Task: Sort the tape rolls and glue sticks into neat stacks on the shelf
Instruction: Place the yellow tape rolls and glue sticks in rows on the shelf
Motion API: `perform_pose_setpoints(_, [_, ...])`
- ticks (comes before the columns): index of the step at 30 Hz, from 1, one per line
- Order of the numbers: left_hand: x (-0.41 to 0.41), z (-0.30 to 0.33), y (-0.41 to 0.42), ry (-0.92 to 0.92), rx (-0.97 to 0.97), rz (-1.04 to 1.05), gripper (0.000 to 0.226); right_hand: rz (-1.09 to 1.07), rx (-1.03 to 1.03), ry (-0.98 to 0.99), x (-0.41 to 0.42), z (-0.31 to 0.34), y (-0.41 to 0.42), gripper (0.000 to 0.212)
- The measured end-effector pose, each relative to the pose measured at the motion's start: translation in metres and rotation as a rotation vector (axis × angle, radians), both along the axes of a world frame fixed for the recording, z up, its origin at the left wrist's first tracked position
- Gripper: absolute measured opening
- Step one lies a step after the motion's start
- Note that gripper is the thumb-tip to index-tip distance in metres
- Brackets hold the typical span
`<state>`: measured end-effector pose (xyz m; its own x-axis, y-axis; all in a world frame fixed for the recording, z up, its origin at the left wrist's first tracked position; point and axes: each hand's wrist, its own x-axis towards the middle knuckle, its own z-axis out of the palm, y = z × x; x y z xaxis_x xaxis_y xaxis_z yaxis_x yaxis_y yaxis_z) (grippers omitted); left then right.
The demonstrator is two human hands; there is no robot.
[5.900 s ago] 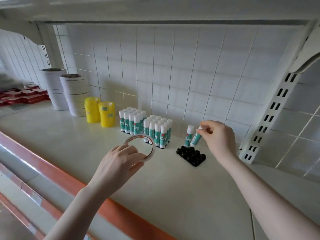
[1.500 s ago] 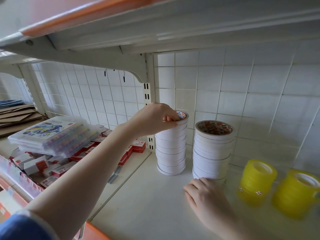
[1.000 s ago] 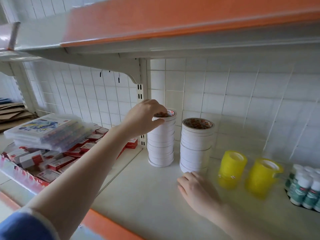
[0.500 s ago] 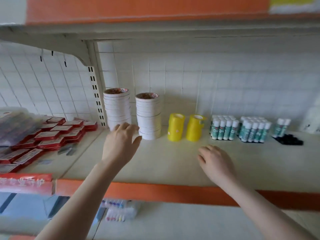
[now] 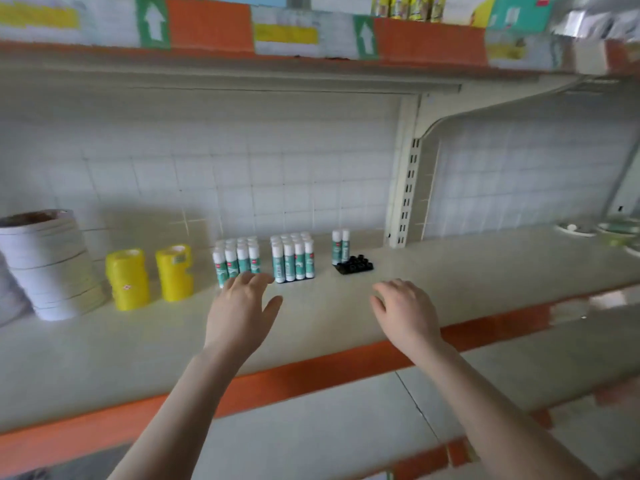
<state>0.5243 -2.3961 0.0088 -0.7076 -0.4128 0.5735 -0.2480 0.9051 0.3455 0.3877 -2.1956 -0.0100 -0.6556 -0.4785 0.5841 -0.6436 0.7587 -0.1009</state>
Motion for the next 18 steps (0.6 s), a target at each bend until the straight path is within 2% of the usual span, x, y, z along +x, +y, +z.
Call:
perform_pose_setpoints(3, [-0.056, 0.004, 0.066, 0.011, 0.037, -0.02, 0.036, -0.019, -0.015, -0.001, -0.051, -0.001, 0.062, 0.022])
perform_pose_setpoints(7, [-0.121, 0.007, 0.147, 0.026, 0.067, -0.072, 0.037, -0.083, -0.054, 0.019, -0.108, -0.005, 0.149, 0.005])
perform_pose_setpoints(12, [-0.185, 0.006, 0.221, -0.006, 0.098, -0.088, 0.036, -0.205, -0.061, 0.033, -0.175, -0.013, 0.242, 0.017])
perform_pose_setpoints(16, [-0.24, 0.0, 0.264, -0.035, 0.121, -0.106, 0.036, -0.237, -0.089, 0.059, -0.225, -0.018, 0.294, 0.011])
perform_pose_setpoints(18, [-0.27, -0.005, 0.284, -0.042, 0.146, -0.116, 0.036, -0.246, -0.085, 0.075, -0.252, -0.02, 0.317, 0.016])
